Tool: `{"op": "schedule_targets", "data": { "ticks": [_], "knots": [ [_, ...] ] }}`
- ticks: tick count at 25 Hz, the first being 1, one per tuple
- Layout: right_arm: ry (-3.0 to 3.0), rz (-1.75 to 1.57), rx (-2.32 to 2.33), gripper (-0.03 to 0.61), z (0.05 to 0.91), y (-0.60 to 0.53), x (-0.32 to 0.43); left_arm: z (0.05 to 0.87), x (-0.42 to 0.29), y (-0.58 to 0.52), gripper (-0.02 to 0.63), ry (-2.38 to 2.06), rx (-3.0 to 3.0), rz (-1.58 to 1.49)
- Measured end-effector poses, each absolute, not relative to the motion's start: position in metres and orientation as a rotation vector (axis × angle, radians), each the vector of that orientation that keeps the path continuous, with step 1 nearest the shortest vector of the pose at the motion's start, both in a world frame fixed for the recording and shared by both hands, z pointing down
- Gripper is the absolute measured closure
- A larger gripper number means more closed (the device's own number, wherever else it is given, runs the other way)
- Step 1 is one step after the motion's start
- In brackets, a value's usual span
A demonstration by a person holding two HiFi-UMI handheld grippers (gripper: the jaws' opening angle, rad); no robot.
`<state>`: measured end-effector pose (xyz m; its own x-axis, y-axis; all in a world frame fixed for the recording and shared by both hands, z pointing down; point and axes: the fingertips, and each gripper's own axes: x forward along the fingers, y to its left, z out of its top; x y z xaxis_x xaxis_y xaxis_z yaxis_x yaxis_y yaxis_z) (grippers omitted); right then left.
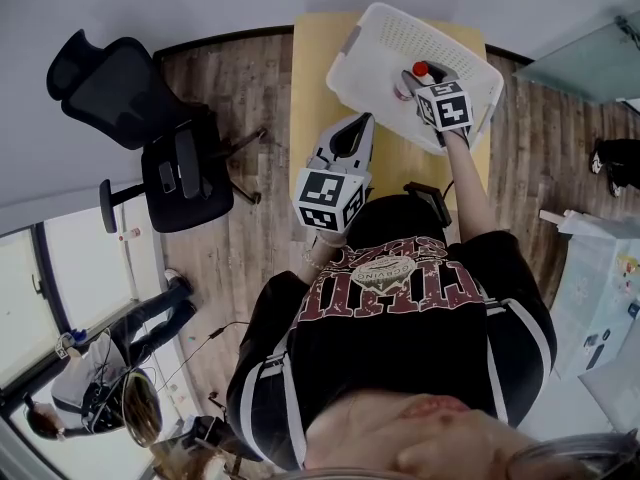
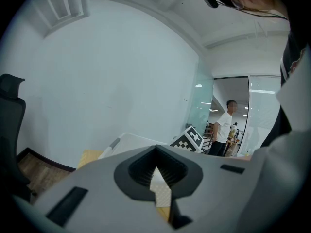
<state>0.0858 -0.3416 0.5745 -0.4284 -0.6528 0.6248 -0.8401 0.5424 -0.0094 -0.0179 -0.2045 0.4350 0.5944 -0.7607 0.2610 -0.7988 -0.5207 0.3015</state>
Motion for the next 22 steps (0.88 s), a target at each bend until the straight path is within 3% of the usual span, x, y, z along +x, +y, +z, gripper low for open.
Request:
{"op": "schedule_targets", "data": {
  "ticks": [22],
  "knots": [
    [-2.287,0.409,1.241,0.385,0.549,-0.333,0.090,0.428,-0.021,-0.197,0.566,-1.249,2.454,0.105]
  ]
}}
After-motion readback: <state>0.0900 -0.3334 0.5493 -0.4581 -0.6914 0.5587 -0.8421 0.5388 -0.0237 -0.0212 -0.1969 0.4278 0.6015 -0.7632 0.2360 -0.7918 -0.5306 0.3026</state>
